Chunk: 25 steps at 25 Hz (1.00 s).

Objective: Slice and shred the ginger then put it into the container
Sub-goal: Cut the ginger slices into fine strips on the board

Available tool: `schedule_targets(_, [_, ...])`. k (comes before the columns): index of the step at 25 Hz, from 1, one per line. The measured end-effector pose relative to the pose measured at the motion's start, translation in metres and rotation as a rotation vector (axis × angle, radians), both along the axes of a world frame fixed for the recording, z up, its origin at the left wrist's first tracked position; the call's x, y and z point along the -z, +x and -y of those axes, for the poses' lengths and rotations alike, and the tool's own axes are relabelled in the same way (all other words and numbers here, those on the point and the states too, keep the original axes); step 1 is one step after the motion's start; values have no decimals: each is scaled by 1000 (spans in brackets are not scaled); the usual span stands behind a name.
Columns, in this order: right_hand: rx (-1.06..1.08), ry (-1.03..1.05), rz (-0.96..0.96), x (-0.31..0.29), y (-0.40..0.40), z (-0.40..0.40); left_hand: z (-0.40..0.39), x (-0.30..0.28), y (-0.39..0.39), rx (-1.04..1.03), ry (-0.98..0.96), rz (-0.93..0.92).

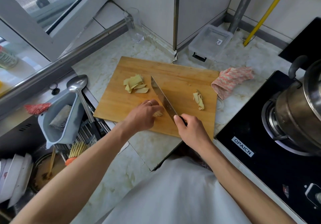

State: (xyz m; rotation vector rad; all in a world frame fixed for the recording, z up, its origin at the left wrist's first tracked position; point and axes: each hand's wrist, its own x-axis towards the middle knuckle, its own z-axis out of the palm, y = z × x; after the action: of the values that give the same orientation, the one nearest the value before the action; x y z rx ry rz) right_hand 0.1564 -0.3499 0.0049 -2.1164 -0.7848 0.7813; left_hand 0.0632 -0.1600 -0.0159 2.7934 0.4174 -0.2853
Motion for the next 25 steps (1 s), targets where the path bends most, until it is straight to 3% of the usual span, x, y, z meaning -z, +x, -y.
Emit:
schedule_targets(5, [26,-17,-34,1,2,-2,-14,-4,10,83,17,-95])
schedule_targets(8, [13,-27,-47,2,2,-3,-19,-3,8,71,-26,-65])
schedule_targets(15, [-14,-19,-70,5,0,-12,-24,-2,-14,28,68,-61])
schedule_targets(17, [-31,-12,-66,5,-1,-17,-32,-1,-22,-97,0,-15])
schedule_targets(22, [-84,23,-58,2,-5,-30,-68,-5,-49,-719,-323,188])
schedule_targets(25, [-108,52,-51,-2,-7,-43,-84,-9,-63,-923,-467,270])
